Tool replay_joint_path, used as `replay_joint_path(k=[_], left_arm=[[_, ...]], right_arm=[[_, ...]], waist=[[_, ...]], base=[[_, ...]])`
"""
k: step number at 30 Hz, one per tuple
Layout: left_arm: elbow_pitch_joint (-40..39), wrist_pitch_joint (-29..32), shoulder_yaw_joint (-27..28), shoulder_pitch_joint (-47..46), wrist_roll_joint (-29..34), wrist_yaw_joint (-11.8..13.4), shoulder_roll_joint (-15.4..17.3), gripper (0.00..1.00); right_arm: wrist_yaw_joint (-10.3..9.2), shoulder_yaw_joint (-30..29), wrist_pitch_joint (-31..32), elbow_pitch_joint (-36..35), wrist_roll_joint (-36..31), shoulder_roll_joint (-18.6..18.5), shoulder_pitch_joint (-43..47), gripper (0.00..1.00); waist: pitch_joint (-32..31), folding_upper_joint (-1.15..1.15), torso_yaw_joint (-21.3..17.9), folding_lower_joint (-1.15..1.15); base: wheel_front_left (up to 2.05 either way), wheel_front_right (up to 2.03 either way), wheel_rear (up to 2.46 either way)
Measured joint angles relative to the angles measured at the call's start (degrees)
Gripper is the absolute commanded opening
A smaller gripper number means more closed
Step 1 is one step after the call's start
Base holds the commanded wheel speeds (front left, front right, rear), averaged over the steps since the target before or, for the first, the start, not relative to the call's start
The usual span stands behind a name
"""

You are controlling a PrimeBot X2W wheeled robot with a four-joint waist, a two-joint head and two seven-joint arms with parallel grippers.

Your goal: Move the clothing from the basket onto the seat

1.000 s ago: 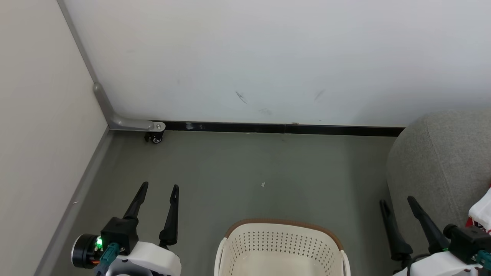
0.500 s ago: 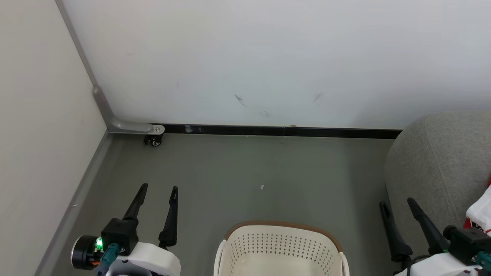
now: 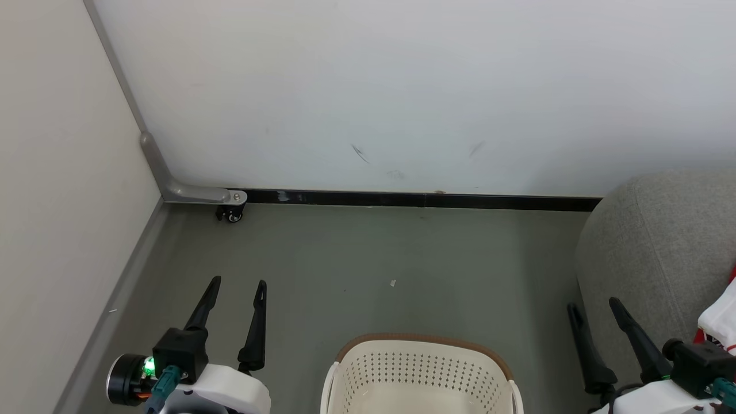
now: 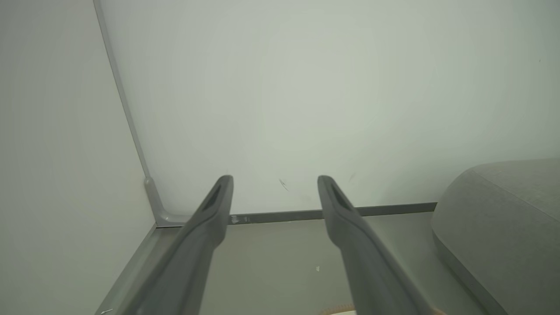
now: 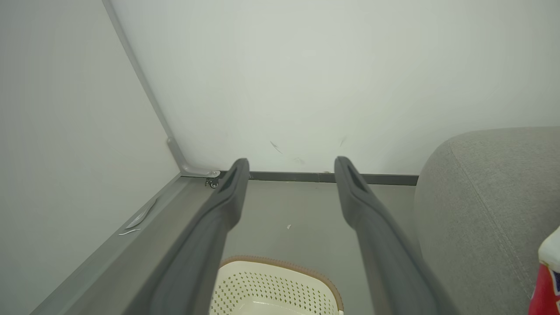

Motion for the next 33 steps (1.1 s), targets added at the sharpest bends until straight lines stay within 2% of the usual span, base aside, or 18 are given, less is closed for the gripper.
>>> replay_joint_path(k=[14, 15, 22, 27, 33], left_arm=[[0.45, 0.0, -0.04, 0.02, 0.1, 0.2, -0.03, 1.0], [0.62, 0.01, -0.05, 0.12, 0.07, 0.2, -0.07, 0.0], [2.75, 0.26, -0.42, 3.17, -0.82, 0.02, -1.07, 0.0], [2.79, 0.99, 0.63, 3.16, -3.13, -0.66, -1.16, 0.0], [2.97, 2.85, 2.22, 3.16, -9.76, -1.94, -1.32, 0.0]], right_arm=[[0.0, 0.01, 0.0, -0.05, 0.0, 0.0, 0.06, 1.0], [0.0, 0.04, 0.01, 0.18, -0.01, 0.03, 0.08, 0.0], [0.0, 0.55, 0.01, 2.7, 0.21, 0.69, 1.32, 0.0], [0.0, 1.24, 0.0, 2.66, 3.45, 0.68, 1.32, 0.0], [0.0, 2.01, -0.02, 2.36, 9.89, 0.68, 1.33, 0.0]], waist=[[0.04, 0.0, 0.01, 0.0], [0.04, 0.0, 0.03, 0.0], [0.06, 0.0, -0.02, 0.0], [0.11, 0.0, -0.14, 0.0], [0.23, 0.0, -0.41, 0.01]], base=[[0.0, 0.0, 0.0], [0.0, 0.0, 0.0], [0.0, 0.0, 0.0], [0.0, 0.0, 0.0], [0.0, 0.0, 0.0]])
